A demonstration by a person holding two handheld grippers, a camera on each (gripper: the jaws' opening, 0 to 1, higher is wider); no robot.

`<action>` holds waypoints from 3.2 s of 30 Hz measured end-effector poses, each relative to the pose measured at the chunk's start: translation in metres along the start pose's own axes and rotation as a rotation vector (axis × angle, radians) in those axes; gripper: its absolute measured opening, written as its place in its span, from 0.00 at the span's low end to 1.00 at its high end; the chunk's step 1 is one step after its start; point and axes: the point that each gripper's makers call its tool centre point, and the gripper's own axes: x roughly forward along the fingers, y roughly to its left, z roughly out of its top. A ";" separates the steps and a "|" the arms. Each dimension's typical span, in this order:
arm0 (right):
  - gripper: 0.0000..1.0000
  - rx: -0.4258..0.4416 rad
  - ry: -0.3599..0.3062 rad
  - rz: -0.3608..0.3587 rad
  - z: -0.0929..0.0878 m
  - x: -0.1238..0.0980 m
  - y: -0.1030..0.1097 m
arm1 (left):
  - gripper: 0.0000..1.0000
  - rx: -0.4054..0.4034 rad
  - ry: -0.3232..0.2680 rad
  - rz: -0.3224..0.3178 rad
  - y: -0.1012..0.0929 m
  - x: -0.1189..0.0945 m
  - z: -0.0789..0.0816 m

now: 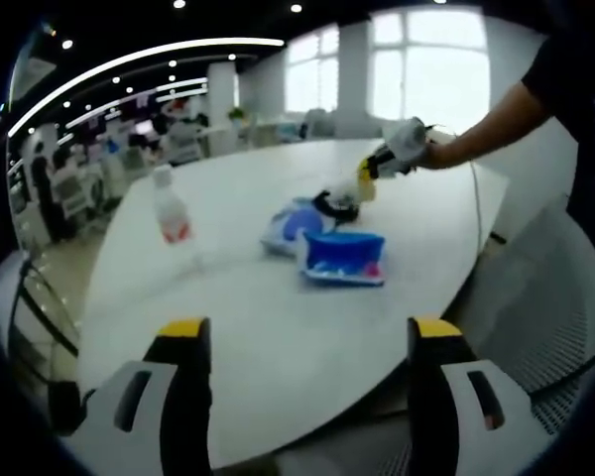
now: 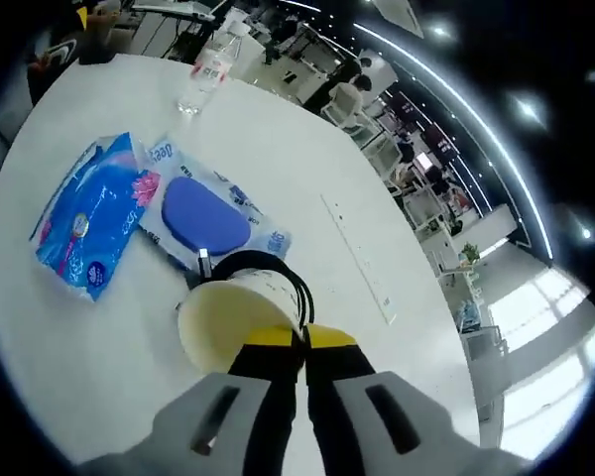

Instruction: Arrange the tabletop items into an orderly group along one side of the table until the central work area is clear of visible clutter.

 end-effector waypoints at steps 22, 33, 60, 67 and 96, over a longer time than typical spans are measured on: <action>0.01 0.147 -0.094 0.064 0.047 -0.001 0.020 | 0.77 0.008 -0.006 -0.008 0.000 0.000 0.000; 0.01 0.188 -0.130 0.136 0.068 -0.002 0.048 | 0.77 0.008 -0.007 -0.012 -0.001 0.001 0.001; 0.01 0.538 -0.182 0.290 0.132 0.020 0.078 | 0.77 -0.002 -0.019 0.009 0.002 0.002 0.004; 0.01 0.637 -0.175 0.323 0.146 0.029 0.082 | 0.78 -0.007 -0.033 0.020 0.003 0.001 0.007; 0.02 0.767 -0.173 0.350 0.198 0.067 0.085 | 0.77 -0.018 -0.042 0.034 0.007 -0.001 0.007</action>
